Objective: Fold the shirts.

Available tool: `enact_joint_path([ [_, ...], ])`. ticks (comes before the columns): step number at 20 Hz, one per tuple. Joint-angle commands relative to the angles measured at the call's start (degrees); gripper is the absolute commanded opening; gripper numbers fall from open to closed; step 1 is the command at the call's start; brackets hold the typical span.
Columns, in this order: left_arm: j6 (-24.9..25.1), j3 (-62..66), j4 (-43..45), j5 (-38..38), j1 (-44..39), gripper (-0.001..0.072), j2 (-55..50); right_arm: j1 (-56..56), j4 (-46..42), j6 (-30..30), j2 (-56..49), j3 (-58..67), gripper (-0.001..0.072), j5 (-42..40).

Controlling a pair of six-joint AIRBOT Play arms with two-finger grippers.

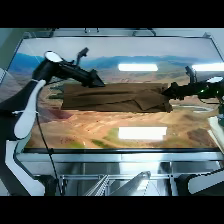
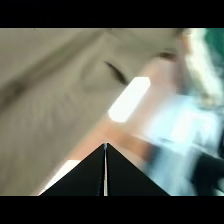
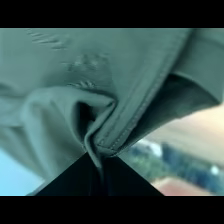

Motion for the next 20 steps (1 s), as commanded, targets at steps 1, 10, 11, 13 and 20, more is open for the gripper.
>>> enact_joint_path([
  [1, -8.3, 0.1, 17.3, 19.0, -11.2, 0.0001, -0.9, -3.0, 0.4, 1.1, 4.3, 1.1, 0.0018, 6.7],
  [10, -15.1, 0.2, 19.9, 22.7, -17.6, 0.0, -8.4, -10.6, 0.4, 1.1, 13.3, 1.1, 0.0018, 19.5],
  [11, -15.4, 1.2, 19.1, 22.6, -17.7, 0.0001, -9.0, -10.8, 0.5, 1.1, 14.0, 1.1, 0.0018, 19.5],
  [13, -15.4, 5.5, 16.5, 20.2, -18.1, 0.0, -11.5, -10.8, 0.9, 1.1, 15.1, 1.6, 0.0018, 20.3],
  [20, -17.9, 15.3, 13.8, 12.2, -22.4, 0.0001, -17.3, -8.9, 15.8, 2.4, 17.0, 3.4, 0.0017, 22.1],
])
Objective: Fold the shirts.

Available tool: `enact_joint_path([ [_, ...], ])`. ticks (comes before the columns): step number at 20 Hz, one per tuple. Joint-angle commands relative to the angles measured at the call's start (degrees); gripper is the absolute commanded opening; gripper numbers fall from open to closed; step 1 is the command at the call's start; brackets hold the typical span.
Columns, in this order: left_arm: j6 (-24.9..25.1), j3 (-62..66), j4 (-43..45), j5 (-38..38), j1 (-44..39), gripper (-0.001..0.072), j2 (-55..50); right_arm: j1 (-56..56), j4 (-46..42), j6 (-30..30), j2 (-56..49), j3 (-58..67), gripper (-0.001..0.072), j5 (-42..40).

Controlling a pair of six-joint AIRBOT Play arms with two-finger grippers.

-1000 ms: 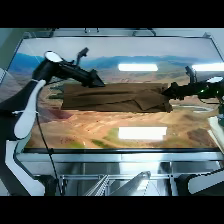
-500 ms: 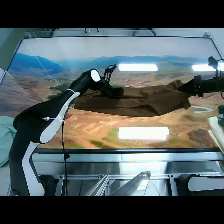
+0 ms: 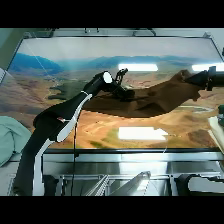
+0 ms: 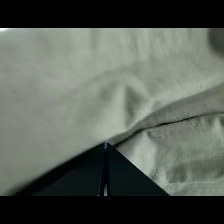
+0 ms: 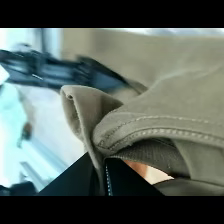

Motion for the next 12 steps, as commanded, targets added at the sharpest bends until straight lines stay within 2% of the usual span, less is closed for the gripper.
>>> enact_joint_path([
  [1, -1.6, 2.1, -2.5, -2.1, -1.3, 0.0001, -0.7, 2.4, 9.2, 0.2, 0.7, 0.5, 0.0018, 0.3],
  [4, -0.3, 2.1, -9.2, -4.0, 2.7, 0.0014, 4.9, 8.5, 9.1, 1.1, 0.7, 0.5, 0.0018, -2.9],
  [6, 3.4, 2.1, -11.3, -7.9, 7.8, 0.0014, 11.1, 14.6, 8.9, 1.6, 0.7, 0.5, 0.0018, -8.1],
  [8, 4.5, 2.1, -11.2, -11.3, 14.1, 0.0015, 17.8, 22.7, 8.7, 1.6, 0.6, 0.5, 0.0017, -17.1],
  [12, 4.6, 2.1, -11.2, -19.1, 26.4, 0.0019, 28.5, 43.0, 3.6, 1.6, -3.2, 2.5, 0.0018, -42.0],
])
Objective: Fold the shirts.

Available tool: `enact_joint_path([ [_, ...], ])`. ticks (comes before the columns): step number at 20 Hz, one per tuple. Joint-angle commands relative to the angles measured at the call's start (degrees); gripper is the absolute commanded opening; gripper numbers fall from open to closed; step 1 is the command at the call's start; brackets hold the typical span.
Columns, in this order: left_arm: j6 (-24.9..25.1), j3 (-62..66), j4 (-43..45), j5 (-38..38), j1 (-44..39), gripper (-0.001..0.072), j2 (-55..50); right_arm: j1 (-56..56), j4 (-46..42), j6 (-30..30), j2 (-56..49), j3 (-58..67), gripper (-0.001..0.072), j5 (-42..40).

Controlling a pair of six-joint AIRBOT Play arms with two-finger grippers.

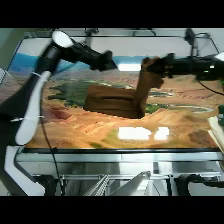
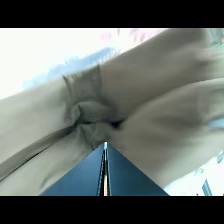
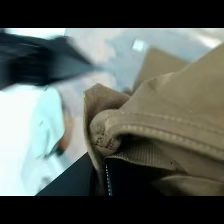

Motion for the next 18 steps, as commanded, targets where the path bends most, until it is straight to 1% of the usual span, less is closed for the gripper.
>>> enact_joint_path([
  [1, 1.4, -1.0, -0.9, -7.7, 10.2, 0.0019, 8.9, 17.2, -5.9, 1.0, -5.7, 3.4, 0.0018, -22.6],
  [2, 2.1, -3.6, -0.9, -7.7, 12.2, 0.0019, 11.1, 21.4, -9.4, 2.6, -10.0, 6.3, 0.0018, -25.6],
  [3, 2.8, -6.9, -0.9, -7.4, 13.8, 0.0019, 13.3, 24.7, -12.4, 3.6, -14.8, 9.7, 0.0019, -26.7],
  [4, 3.3, -10.1, -0.9, -7.4, 15.0, 0.002, 15.0, 27.5, -13.5, 3.9, -19.9, 13.7, 0.0193, -26.0],
  [5, 3.8, -13.9, -0.9, -7.3, 16.0, 0.0019, 16.9, 29.9, -12.9, 3.9, -24.9, 18.1, 0.0433, -23.8],
  [6, 4.7, -17.3, -0.9, -6.7, 16.7, 0.0019, 18.6, 31.8, -12.6, 3.9, -28.3, 22.1, 0.0362, -21.4],
  [7, 5.4, -20.5, -0.9, -5.7, 17.5, 0.0019, 20.1, 32.7, -12.6, 3.9, -29.7, 24.7, 0.0218, -18.8],
  [9, 6.8, -26.0, -0.9, -3.7, 19.0, 0.0019, 23.0, 31.9, -13.8, 4.0, -28.7, 26.0, 0.0224, -12.4],
  [10, 7.1, -28.4, -1.0, -2.6, 19.8, 0.0019, 24.4, 30.4, -15.8, 5.2, -27.3, 26.0, 0.0215, -8.3],
  [11, 7.4, -30.5, -1.0, -1.9, 20.6, 0.002, 25.5, 28.2, -19.6, 7.5, -25.7, 26.0, 0.0067, -3.7],
  [13, 8.5, -34.1, -1.0, -1.2, 21.9, 0.002, 27.4, 23.2, -29.0, 13.3, -22.4, 25.9, 0.006, 3.9],
  [14, 8.6, -35.8, -1.0, -0.9, 22.4, 0.002, 28.2, 20.2, -33.1, 15.6, -20.5, 25.2, 0.0027, 7.5],
  [16, 9.8, -39.7, -1.6, -0.1, 22.9, 0.002, 30.2, 13.9, -36.3, 18.1, -15.6, 20.9, 0.0017, 11.4],
  [18, 12.2, -43.3, -3.5, -0.1, 22.9, 0.002, 32.2, 6.8, -36.0, 18.3, -8.8, 12.3, 0.0017, 11.1],
])
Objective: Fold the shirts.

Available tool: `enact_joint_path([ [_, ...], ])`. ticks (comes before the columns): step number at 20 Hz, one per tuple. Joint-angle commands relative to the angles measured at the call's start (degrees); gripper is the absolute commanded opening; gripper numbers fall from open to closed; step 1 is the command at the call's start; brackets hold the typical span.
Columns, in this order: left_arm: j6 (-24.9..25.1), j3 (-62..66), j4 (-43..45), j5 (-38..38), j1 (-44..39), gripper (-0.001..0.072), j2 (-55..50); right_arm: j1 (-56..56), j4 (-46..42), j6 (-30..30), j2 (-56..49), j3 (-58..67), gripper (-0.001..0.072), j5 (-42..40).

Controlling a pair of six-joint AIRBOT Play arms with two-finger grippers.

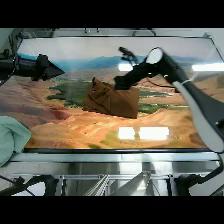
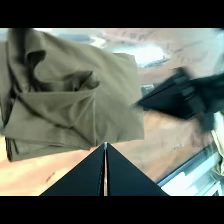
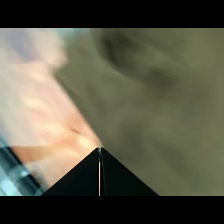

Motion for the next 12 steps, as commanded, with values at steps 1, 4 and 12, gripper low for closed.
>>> enact_joint_path([
  [1, 3.3, -6.9, -2.2, 1.6, 0.7, 0.002, 4.0, -11.8, -4.8, 3.9, 10.5, -12.5, 0.0018, 3.9],
  [4, 3.1, -10.2, -2.2, 4.7, 0.5, 0.002, 6.3, -19.4, -3.8, 4.5, 15.2, -25.4, 0.0611, -2.4],
  [12, 3.0, -10.9, -2.1, 4.9, 0.5, 0.0524, 6.1, -11.5, 11.5, 2.5, 2.8, -29.1, 0.0619, -15.9],
])
